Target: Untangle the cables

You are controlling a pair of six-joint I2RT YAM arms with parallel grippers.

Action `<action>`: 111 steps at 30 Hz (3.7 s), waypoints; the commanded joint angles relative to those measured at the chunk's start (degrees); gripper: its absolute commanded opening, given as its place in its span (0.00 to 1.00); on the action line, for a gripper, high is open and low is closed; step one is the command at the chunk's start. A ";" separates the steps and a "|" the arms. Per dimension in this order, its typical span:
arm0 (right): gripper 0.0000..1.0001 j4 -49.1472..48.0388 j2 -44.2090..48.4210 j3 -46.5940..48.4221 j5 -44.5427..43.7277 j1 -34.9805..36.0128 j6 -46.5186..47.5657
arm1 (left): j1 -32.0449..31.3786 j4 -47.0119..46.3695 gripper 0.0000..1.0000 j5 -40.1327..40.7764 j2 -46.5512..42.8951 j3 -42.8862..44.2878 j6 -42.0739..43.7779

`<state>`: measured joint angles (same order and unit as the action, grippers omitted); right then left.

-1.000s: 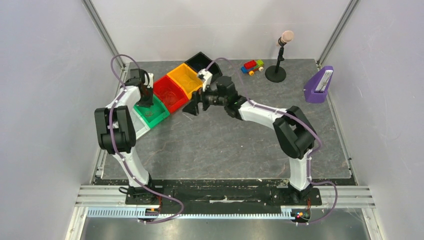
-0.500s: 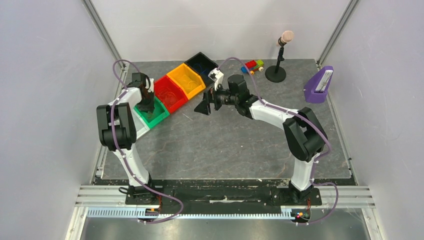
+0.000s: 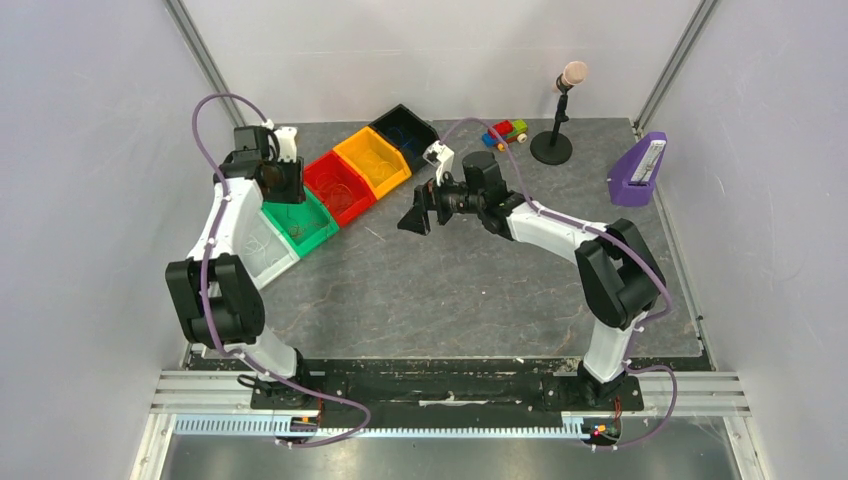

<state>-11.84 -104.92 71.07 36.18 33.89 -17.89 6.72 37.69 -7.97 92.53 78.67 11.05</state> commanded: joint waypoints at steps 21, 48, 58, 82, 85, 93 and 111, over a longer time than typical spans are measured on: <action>0.98 3.23 4.98 -4.53 -0.11 -1.37 2.86 | -5.03 -12.52 0.48 -5.03 5.15 -11.37 2.16; 0.98 3.93 3.87 -4.49 0.91 -2.16 1.96 | -3.89 -9.22 0.02 -2.65 4.14 -7.56 7.58; 0.98 4.54 4.12 -5.03 1.08 -2.15 2.26 | 1.03 -9.12 0.02 -5.44 8.24 -0.87 9.26; 0.98 6.32 3.41 -4.86 0.82 -2.67 3.22 | 1.87 -23.74 0.02 0.75 18.09 -8.19 19.07; 0.98 6.47 3.41 -4.79 0.71 -2.69 3.42 | 1.88 -23.19 0.02 1.33 18.62 -7.75 18.41; 0.98 7.00 4.08 -3.91 0.73 -2.78 3.65 | 1.89 -17.14 0.23 1.80 17.03 -3.68 15.55; 0.98 8.40 8.00 -4.42 0.99 -2.82 4.93 | 1.85 -9.57 0.52 -4.05 2.64 -1.43 11.24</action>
<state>-2.92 -100.12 66.02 36.25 31.27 -14.20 8.32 25.54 -9.23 98.91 74.81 24.99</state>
